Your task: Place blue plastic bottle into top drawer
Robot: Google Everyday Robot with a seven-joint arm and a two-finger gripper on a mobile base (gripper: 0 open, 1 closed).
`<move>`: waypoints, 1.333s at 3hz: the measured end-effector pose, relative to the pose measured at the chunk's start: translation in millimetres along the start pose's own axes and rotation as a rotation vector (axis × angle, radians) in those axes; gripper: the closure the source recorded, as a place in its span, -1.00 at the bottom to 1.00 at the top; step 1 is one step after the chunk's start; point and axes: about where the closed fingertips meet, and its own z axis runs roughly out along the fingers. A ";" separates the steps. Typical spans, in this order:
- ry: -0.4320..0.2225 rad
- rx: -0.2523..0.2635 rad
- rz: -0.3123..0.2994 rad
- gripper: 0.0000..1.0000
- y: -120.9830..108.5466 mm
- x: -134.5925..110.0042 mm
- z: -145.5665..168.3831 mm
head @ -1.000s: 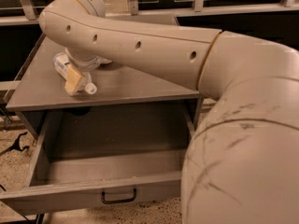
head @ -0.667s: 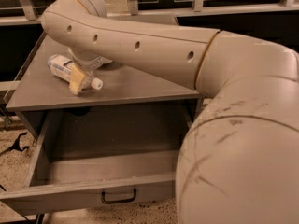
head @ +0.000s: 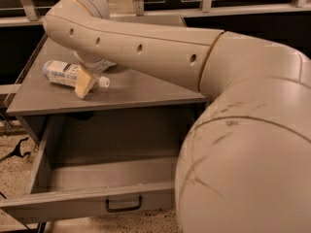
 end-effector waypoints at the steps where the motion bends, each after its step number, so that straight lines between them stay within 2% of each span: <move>1: -0.023 -0.037 -0.019 -1.00 -5.1 -2.6 -11.9; 2: -0.038 -0.158 -0.072 -1.00 -20.5 0.9 -30.6; 3: -0.061 -0.257 -0.119 -1.00 -30.5 1.7 -40.7; 4: -0.174 -0.395 -0.163 -1.00 -33.1 -1.8 -40.2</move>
Offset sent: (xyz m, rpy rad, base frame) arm -0.0112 -0.0171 0.0594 0.0947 0.1426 0.2328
